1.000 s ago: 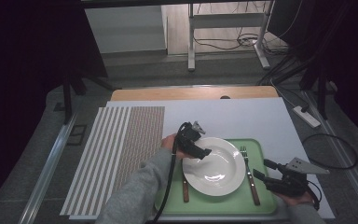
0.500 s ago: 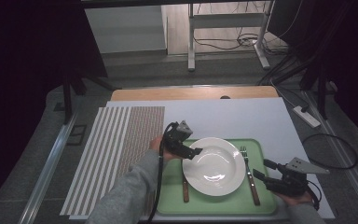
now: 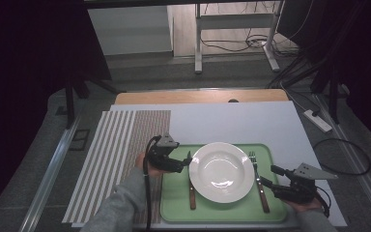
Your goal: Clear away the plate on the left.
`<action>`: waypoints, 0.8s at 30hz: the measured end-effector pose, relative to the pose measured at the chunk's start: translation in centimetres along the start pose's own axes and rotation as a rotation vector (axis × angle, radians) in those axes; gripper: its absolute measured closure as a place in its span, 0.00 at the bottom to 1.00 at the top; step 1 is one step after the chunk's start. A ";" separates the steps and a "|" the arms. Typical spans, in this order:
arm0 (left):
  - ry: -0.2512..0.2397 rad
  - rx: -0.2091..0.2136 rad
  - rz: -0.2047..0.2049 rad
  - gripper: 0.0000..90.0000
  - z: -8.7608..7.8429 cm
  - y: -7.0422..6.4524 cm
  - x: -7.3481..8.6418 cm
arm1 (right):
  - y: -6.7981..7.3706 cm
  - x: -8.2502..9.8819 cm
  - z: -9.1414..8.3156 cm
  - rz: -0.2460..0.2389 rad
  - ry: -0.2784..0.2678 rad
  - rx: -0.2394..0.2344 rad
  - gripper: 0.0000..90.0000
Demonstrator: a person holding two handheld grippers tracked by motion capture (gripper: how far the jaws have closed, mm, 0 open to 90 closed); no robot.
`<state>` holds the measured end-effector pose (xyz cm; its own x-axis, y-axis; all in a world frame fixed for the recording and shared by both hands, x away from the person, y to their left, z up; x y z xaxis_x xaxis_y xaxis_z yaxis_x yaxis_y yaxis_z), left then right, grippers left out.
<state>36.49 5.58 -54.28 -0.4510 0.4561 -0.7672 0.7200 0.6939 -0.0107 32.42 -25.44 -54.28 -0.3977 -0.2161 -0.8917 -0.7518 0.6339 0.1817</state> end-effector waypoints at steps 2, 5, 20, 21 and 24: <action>-0.009 -0.005 -0.007 0.23 -0.5 0.1 0.3 | 0.0 0.1 0.1 -0.003 0.007 0.002 0.37; -0.027 -0.025 -0.012 0.24 -1.9 0.2 1.3 | 0.0 0.1 0.2 -0.009 0.013 0.003 0.36; -0.080 -0.145 -0.007 0.23 -7.6 0.8 6.6 | -0.1 0.4 0.3 -0.024 0.024 0.014 0.35; -0.082 -0.153 -0.010 0.23 -7.8 0.9 6.9 | -0.2 0.5 0.3 -0.024 0.026 0.014 0.35; -0.084 -0.168 -0.015 0.23 -8.6 1.1 7.9 | -0.2 0.5 0.4 -0.023 0.028 0.014 0.35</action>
<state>29.21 14.74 -54.81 -0.4102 0.4015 -0.8188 0.6117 0.7871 0.0795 32.54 -25.38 -54.96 -0.3949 -0.2514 -0.8837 -0.7539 0.6384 0.1553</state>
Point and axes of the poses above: each handheld gripper's, and its own axes: z roughly forward along the jaws, x roughly out of its underside, y roughly to its left, the point moved 10 cm from there along z, roughly forward along the jaws, and after that the axes turned 6 degrees about -x, right-handed, at the moved point
